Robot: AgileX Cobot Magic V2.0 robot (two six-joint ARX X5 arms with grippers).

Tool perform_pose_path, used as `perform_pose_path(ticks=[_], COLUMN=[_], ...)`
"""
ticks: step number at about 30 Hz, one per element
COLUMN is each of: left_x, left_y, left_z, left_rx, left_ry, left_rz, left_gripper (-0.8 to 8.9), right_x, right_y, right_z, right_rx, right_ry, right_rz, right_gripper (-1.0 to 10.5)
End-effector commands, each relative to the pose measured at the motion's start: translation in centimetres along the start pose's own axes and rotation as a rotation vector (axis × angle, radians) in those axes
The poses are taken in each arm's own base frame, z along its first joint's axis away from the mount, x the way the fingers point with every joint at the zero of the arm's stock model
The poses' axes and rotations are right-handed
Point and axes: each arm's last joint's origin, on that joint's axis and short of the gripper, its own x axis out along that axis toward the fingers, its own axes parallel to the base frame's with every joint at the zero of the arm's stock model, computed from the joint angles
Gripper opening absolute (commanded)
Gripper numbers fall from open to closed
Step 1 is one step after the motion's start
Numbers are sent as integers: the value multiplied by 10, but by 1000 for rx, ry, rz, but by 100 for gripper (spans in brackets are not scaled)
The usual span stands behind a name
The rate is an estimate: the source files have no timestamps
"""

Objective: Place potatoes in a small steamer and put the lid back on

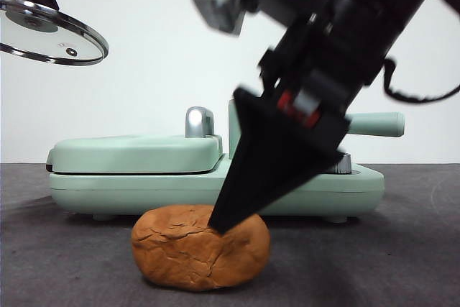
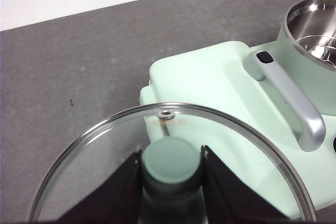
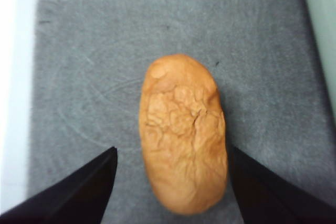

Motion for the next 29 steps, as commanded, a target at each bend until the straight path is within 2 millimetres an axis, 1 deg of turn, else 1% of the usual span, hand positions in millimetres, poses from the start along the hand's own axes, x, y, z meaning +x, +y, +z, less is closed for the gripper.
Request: perform_pose_path(ticks=[1, 5, 7, 10, 13, 15, 18, 20, 23, 25, 29], left_x=[-3, -3, -3, -3, -3, -3, -3, -3, -3, -3, -3], left_y=[0, 0, 0, 0, 0, 0, 0, 0, 0, 0, 0], left_z=[7, 7, 7, 7, 8, 8, 8, 8, 8, 8, 8], left_rx=[-4, -4, -4, -4, -4, -4, -4, -4, -4, -4, -4], left_ry=[-47, -49, -49, -50, -56, -56, -56, -57, -57, -57, -57], left_rz=[2, 2, 2, 2, 3, 2, 2, 2, 2, 3, 3], left_gripper=[10, 10, 10, 10, 10, 10, 10, 10, 10, 10, 10], right_x=[11, 21, 21, 18, 7, -9, -43, -69, -103, -117, -139], right_y=[-1, -3, -3, -4, -5, -7, -12, -18, -35, -45, -69], right_z=[4, 1, 0, 1, 4, 7, 12, 12, 13, 16, 29], right_rx=[-20, -12, -3, 37, 71, 110, 205, 337, 547, 592, 628], right_ry=[1, 20, 26, 27, 3, -43, -143, -200, -250, -249, -274], right_rz=[11, 20, 12, -15, -47, -80, -177, -301, -385, -413, -472], right_gripper=[335, 327, 263, 244, 231, 231, 231, 232, 232, 231, 231])
